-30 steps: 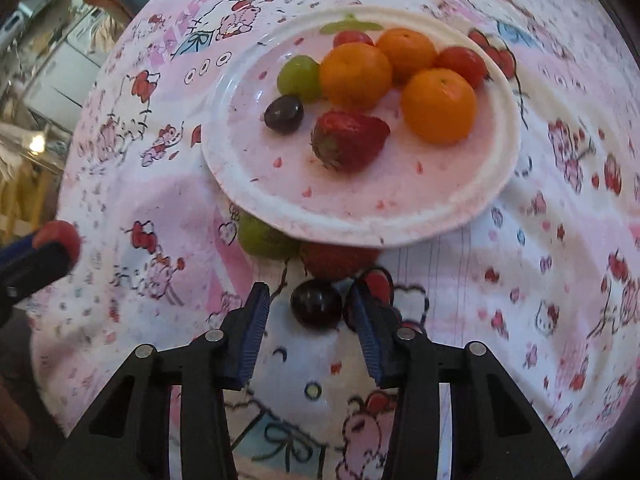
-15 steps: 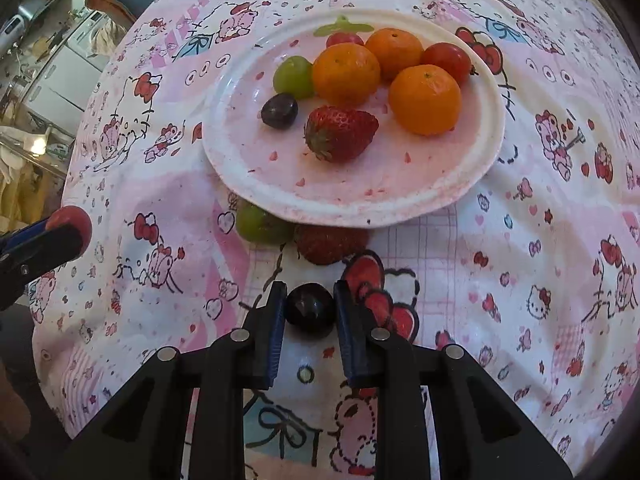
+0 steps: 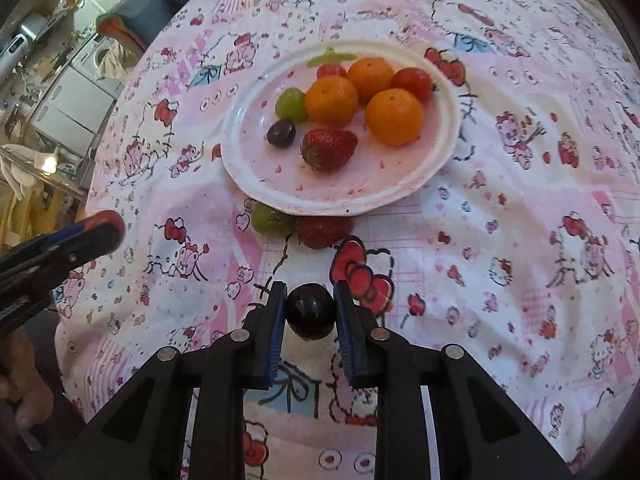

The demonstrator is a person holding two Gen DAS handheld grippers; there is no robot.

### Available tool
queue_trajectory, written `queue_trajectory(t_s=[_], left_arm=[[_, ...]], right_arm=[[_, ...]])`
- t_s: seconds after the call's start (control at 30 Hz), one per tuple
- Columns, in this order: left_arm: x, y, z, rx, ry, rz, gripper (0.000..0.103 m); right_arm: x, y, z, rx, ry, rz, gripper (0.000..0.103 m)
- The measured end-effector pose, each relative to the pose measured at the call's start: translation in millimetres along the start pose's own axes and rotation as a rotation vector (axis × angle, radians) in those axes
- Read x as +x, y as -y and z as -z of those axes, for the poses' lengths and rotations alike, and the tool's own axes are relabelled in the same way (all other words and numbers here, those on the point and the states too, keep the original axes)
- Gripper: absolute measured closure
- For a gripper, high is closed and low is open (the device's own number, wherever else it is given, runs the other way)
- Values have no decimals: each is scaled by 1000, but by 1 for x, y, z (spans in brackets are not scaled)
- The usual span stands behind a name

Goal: Organize fruits
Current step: 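Carry the tomato with the left tool over the plate while the right tool carries the dark grape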

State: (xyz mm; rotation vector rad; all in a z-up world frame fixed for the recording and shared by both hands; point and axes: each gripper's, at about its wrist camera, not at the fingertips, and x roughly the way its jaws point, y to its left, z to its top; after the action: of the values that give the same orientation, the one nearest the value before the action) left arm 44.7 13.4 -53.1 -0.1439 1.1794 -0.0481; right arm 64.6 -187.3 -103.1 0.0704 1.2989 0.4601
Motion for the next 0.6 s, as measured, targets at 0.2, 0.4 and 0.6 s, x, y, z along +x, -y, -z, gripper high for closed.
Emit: queue_trajectory(t_s=[0.2,0.4,0.6], left_arm=[[-5,6,0,22,25,-10,79],[-19,8,-7,-10,45,29,79],[-42,16,-28,17,148,2,79]], right_arm=[[-33,17,4,63,83,-24,78],[-79,35,3,130,220,-47,78],[-118,51,-13,170,357,-46,78]])
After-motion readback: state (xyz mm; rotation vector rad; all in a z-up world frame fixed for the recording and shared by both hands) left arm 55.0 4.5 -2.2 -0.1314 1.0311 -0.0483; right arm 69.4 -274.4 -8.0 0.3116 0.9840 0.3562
